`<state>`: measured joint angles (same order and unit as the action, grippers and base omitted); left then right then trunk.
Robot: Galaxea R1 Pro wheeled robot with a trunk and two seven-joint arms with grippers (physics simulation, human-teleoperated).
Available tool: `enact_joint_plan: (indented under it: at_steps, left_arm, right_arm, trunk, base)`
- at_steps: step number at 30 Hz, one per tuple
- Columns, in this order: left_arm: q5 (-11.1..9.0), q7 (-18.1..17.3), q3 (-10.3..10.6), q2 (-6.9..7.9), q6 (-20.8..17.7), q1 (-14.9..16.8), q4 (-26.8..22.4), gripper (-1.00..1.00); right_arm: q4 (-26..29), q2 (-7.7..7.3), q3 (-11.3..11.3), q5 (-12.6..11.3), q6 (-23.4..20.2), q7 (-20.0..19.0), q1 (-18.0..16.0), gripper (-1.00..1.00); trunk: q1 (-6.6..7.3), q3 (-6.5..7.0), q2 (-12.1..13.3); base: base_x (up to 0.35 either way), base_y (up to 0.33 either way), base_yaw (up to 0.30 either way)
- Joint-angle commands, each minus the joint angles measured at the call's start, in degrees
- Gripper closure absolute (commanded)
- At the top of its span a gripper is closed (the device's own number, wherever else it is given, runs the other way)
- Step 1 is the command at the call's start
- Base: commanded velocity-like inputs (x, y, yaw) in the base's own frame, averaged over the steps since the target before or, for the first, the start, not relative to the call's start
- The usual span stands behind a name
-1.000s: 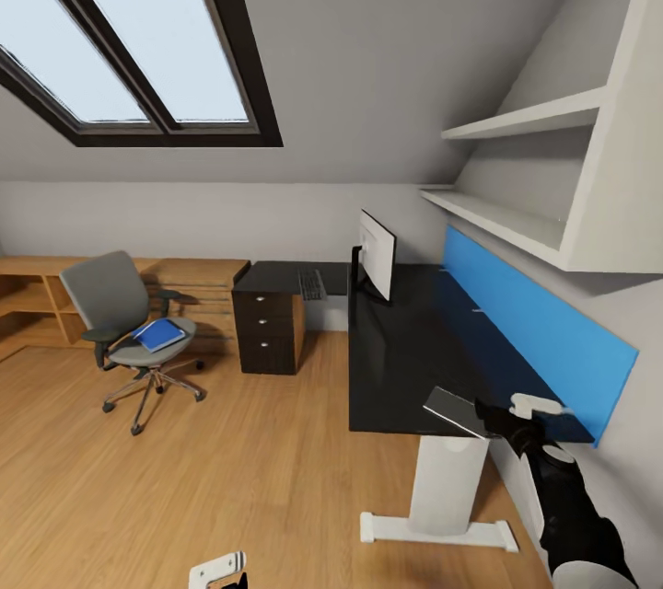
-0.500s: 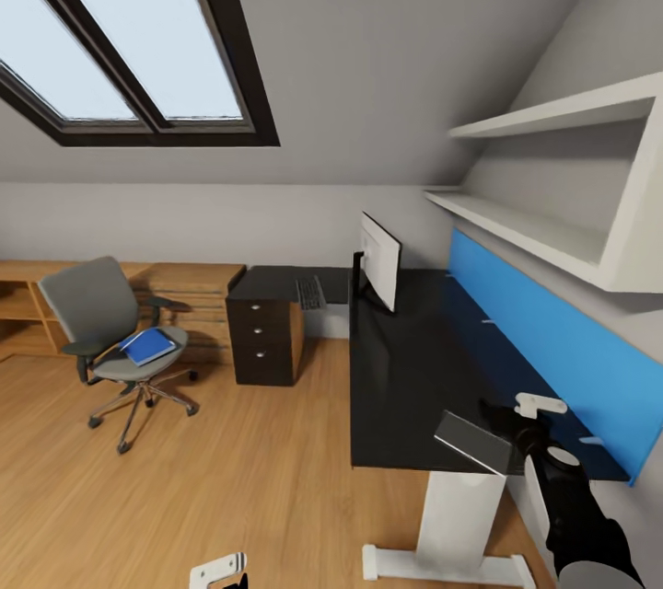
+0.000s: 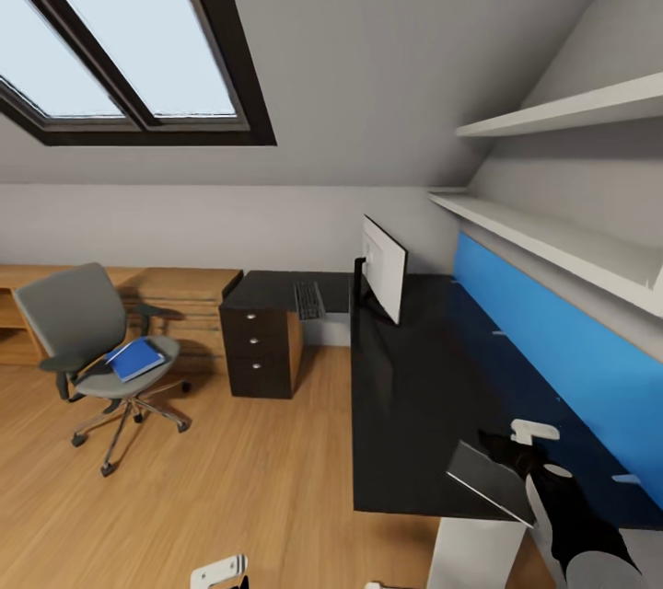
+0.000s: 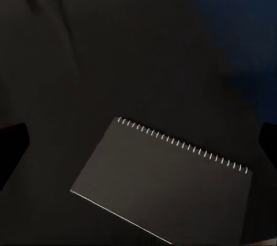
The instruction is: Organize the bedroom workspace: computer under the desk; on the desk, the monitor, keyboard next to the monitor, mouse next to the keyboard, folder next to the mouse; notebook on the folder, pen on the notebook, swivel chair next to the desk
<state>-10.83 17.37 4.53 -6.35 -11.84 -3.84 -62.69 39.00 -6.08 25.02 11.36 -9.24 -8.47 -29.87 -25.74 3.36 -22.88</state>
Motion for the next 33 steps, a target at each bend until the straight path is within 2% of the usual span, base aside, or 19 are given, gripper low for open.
enact_joint_plan:
  at_steps: [1, 8, 15, 16, 21, 23, 24, 26, 33]
  left_arm:
    - [-0.51, 0.40, 0.12, 0.03, -0.21, -0.02, -0.11, -1.00]
    - [-0.56, 0.42, 0.06, 0.02, -0.21, -0.02, -0.18, -1.00]
    - [-0.59, 0.46, 0.04, 0.02, -0.21, -0.02, -0.30, -1.00]
    - [-0.60, 0.47, 0.02, 0.00, 0.41, -0.02, -0.38, -1.00]
    - [-0.60, 0.45, 0.09, -0.08, 3.89, -0.02, -0.39, -1.00]
    - [-0.60, 0.38, 0.12, -0.15, 5.81, -0.02, -0.36, -1.00]
    - [-0.60, 0.34, 0.17, -0.19, 6.95, -0.02, -0.31, -1.00]
    - [-0.57, 0.32, 0.19, -0.22, 7.53, -0.02, -0.27, -1.00]
    - [-0.52, 0.21, 0.21, -0.11, 8.09, -0.02, -0.05, -1.00]
  right_arm:
    - [-0.86, -0.05, 0.13, 0.62, 0.20, -0.49, -0.41, -1.00]
    - [-8.84, -1.13, -0.60, 1.94, 2.88, -0.43, -3.72, -1.00]
    - [-11.65, -1.71, -0.64, 2.65, 3.34, -0.41, -4.65, -1.00]
    - [-13.92, -1.76, -0.66, 2.79, 4.51, -0.44, -5.09, -1.00]
    - [-15.60, -1.75, -1.25, 2.86, 6.22, -0.53, -5.30, -1.00]
    - [-16.04, -1.75, -2.26, 2.87, 7.20, -0.60, -5.34, -1.00]
    - [-16.27, -1.75, -3.63, 2.85, 8.62, -0.68, -5.36, -1.00]
    - [-16.38, -1.75, -4.59, 2.85, 10.06, -0.91, -5.37, -1.00]
    - [-16.42, -1.84, -5.48, 2.85, 12.22, -1.18, -5.38, -1.00]
  trunk:
    - [-0.05, -0.01, -0.04]
    - [-0.05, -0.01, -0.04]
    - [-0.05, -0.01, -0.04]
    - [-0.05, -0.01, -0.04]
    - [-0.05, -0.01, -0.04]
    - [-0.05, -0.01, -0.04]
    - [-0.05, -0.01, -0.04]
    - [-0.05, -0.01, -0.04]
    - [-0.05, -0.01, -0.04]
  base:
    - [0.226, 0.000, 0.000]
    - [0.074, 0.000, 0.000]
    - [0.009, 0.000, 0.000]
    - [0.000, 0.000, 0.000]
    - [0.000, 0.000, 0.000]
    - [0.000, 0.000, 0.000]
    - [0.000, 0.000, 0.000]
    - [0.000, 0.000, 0.000]
    - [0.000, 0.000, 0.000]
